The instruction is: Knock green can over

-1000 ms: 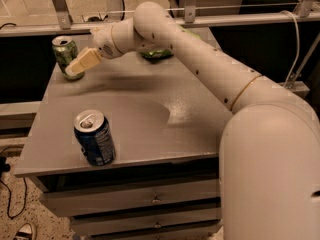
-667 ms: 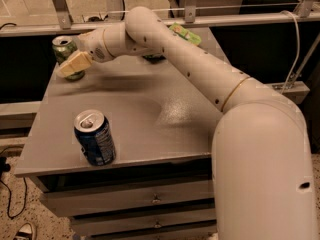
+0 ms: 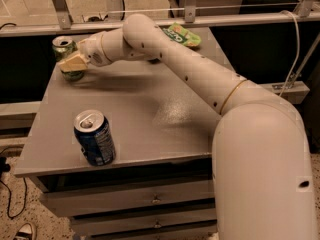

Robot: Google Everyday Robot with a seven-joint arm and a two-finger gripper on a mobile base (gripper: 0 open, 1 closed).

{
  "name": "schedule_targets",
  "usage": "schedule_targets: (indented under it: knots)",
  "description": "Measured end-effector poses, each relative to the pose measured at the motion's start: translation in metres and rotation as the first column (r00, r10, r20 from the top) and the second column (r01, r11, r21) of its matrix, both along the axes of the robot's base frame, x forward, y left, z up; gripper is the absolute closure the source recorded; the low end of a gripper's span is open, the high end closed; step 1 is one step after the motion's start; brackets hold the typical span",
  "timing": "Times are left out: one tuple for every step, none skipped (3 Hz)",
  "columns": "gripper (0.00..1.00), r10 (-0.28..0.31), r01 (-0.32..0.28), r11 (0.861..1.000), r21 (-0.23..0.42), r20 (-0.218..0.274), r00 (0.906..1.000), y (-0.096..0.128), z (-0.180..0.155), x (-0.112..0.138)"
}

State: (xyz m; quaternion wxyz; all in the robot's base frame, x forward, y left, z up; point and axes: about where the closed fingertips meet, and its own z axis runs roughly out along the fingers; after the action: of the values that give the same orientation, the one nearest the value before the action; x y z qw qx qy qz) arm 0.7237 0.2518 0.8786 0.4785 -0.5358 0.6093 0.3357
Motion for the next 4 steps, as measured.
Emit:
schedule_targets:
  knots:
    - [0.83,-0.048,0.048,0.999,-0.005,0.016,0.9987,-0.023,0.007,-0.001]
    - [1.0,-0.098,0.101,0.993,-0.055,0.05,0.9939,-0.071,0.024,-0.002]
    - [1.0,-0.122,0.133,0.981,-0.14,0.081,0.9892,-0.113,0.045,0.006]
    - [1.0,-0.138,0.155,0.957,-0.247,0.083,0.987,-0.162,0.06,0.025]
